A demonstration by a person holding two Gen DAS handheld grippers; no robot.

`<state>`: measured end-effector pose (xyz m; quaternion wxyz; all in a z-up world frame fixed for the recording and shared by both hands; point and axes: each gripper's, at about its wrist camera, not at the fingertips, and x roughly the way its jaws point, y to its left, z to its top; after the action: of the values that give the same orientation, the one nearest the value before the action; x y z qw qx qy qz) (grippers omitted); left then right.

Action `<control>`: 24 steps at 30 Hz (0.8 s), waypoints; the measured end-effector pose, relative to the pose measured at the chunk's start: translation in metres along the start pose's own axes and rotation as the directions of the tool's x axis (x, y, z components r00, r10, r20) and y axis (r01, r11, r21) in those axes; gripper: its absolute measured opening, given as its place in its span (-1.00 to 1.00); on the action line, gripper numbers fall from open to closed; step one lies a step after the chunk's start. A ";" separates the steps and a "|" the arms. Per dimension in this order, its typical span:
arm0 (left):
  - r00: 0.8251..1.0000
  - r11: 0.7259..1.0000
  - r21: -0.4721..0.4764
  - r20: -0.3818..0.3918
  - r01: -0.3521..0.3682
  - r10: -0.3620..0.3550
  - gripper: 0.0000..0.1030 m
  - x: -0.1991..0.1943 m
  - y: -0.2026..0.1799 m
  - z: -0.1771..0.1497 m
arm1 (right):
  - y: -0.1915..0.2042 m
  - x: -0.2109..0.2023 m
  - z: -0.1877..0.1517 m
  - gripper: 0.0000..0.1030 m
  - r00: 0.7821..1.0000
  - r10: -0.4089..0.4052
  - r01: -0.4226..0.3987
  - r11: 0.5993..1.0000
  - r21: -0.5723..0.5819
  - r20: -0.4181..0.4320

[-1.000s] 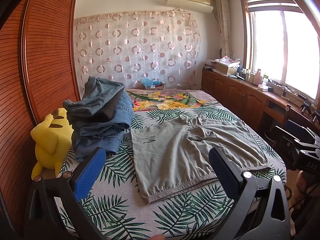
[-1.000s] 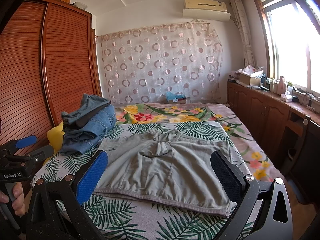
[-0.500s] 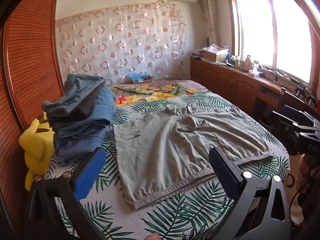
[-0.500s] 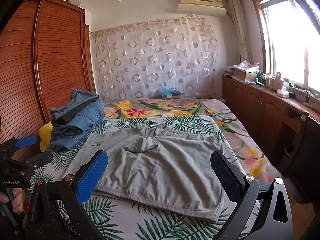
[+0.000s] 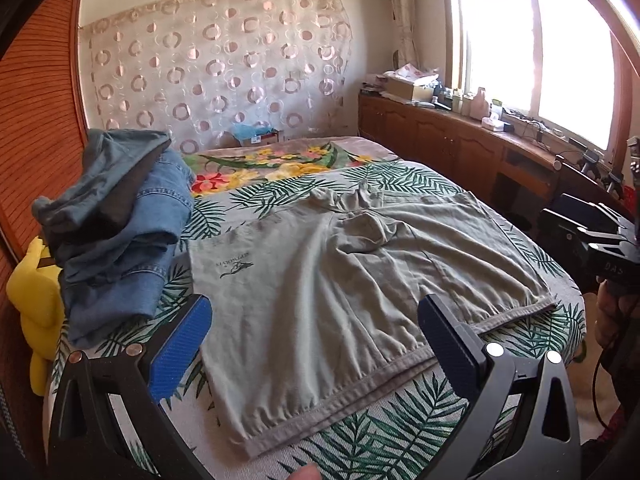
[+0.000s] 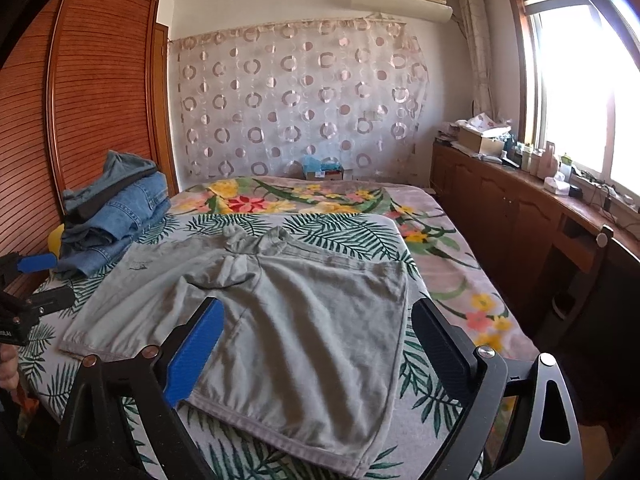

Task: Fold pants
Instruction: 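Move both grippers toward the grey shorts lying flat on the bed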

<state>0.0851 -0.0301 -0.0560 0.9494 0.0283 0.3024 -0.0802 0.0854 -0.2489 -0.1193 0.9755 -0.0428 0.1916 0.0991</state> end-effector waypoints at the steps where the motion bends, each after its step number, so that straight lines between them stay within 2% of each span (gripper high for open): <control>1: 1.000 1.000 0.002 -0.006 0.011 -0.011 1.00 0.003 0.001 0.001 | -0.001 0.003 0.002 0.79 1.000 -0.008 0.007 1.000 -0.006 -0.008; 3: 1.000 1.000 0.014 -0.016 0.023 -0.022 1.00 0.008 0.002 0.004 | -0.005 0.010 0.008 0.75 0.999 -0.012 0.012 1.000 -0.009 -0.031; 10: 0.997 0.998 0.022 -0.050 0.066 -0.065 1.00 0.021 0.003 0.010 | -0.022 0.054 0.036 0.33 0.988 -0.006 0.003 1.000 -0.014 -0.156; 17: 0.991 0.994 0.024 -0.082 0.109 -0.107 1.00 0.032 0.000 0.012 | -0.038 0.100 0.065 0.12 0.953 0.037 -0.027 0.999 0.035 -0.301; 24: 0.983 0.991 0.008 -0.127 0.131 -0.129 1.00 0.048 0.000 0.010 | -0.049 0.130 0.087 -0.10 0.922 0.016 0.001 0.999 0.043 -0.387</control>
<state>0.1294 -0.0374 -0.0750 0.9208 0.0211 0.3624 -0.1425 0.2457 -0.2635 -0.0865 0.9187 -0.0403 0.3828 0.0885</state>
